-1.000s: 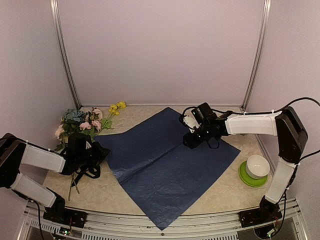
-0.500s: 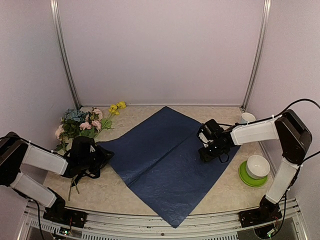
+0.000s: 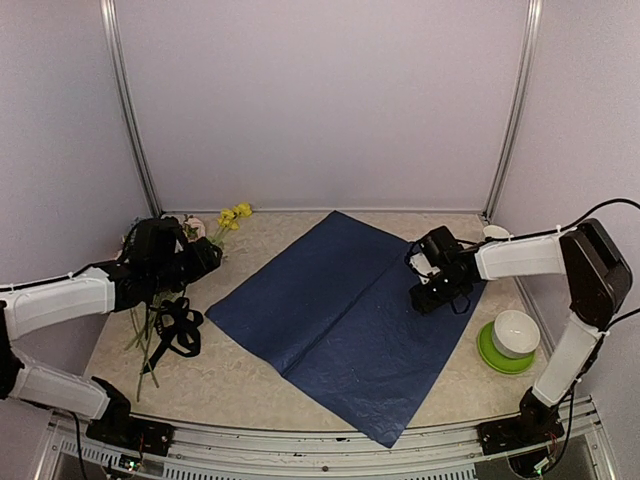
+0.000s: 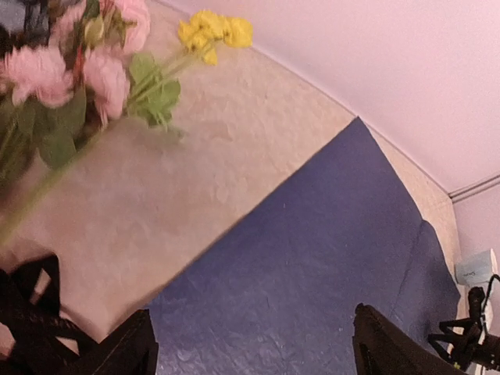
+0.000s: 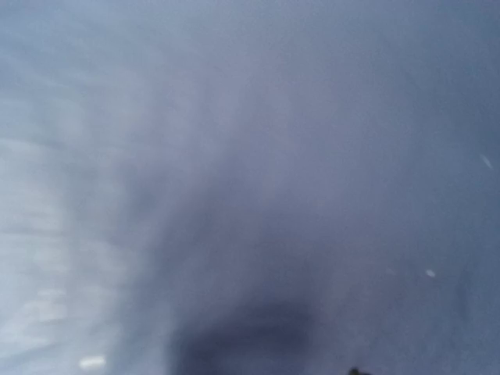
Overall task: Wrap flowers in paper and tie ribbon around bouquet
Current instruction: Unfold the folded wrapping paper at the center of the board, then pick up the fake flower from the corner of the board.
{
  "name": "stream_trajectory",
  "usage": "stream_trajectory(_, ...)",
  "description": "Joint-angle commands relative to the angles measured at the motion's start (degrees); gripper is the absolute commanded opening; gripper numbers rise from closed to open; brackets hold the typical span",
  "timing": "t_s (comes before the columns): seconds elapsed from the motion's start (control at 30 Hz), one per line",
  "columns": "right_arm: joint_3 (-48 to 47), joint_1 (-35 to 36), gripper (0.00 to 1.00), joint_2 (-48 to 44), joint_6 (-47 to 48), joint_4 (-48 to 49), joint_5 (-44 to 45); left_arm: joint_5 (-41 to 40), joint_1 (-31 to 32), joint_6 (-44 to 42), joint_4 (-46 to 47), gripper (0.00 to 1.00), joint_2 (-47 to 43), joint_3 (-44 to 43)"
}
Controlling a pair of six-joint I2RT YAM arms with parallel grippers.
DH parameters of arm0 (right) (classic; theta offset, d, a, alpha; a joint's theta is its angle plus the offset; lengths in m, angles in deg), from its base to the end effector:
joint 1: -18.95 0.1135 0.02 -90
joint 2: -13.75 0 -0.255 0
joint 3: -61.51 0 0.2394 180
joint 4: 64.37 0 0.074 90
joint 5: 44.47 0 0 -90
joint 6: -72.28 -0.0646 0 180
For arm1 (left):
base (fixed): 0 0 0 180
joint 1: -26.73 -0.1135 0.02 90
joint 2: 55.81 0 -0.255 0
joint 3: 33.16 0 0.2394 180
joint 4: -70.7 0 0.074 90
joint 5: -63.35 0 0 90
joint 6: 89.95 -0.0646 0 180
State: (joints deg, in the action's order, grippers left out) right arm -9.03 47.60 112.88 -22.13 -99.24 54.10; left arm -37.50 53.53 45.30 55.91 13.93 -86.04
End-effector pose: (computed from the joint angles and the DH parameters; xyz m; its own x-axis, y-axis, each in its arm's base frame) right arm 0.2962 0.1509 0.1274 -0.8147 -0.3585 -0.4558 -0.3541 0.9300 -0.0986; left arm 0.2535 -0.1144 0.2112 -0.5426 -0.5073 -0.6695 -0.1216 0.8360 -0.5350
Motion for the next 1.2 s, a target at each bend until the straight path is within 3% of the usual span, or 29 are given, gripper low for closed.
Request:
stream_trajectory(0.0,-2.7,0.3,0.53,-7.2,0.6,1.5,-9.4,-0.7,-7.0,-11.8,-13.9,0.85,4.8,-9.0)
stream_trajectory(0.1,-3.4,0.4,0.51,-10.3,0.6,3.3,-12.3,-0.9,-11.1,-13.7,-16.1,0.77,10.5,-14.6)
stream_trajectory(0.23,-1.9,0.4,0.51,-13.5,1.4,6.0,-15.7,-5.5,-14.6,-16.6,-19.3,0.52,16.5,-19.5)
stream_trajectory(0.33,-0.7,0.4,0.51,-13.3,2.1,8.8,-20.6,-6.9,-18.0,-16.5,-22.1,0.51,19.8,-22.2)
stream_trajectory(0.4,-1.2,0.4,0.50,-12.1,3.1,9.1,-21.9,-4.0,-22.1,-13.5,-19.7,0.50,18.8,-20.3)
stream_trajectory(0.5,-2.6,0.4,0.50,-9.9,4.5,8.2,-21.2,-6.2,-26.3,-11.7,-18.7,0.46,17.6,-17.9)
stream_trajectory(0.73,-3.0,0.4,0.50,-7.7,5.5,8.0,-20.7,-6.8,-29.2,-12.4,-21.9,0.38,23.0,-18.3)
stream_trajectory(0.93,-3.2,0.4,0.50,-6.8,5.5,7.6,-19.6,-7.6,-29.9,-13.0,-21.7,0.48,25.2,-16.4)
stream_trajectory(1.17,-3.3,0.4,0.50,-7.1,5.7,7.4,-19.6,-5.5,-31.8,-14.6,-19.4,0.41,29.9,-15.5)
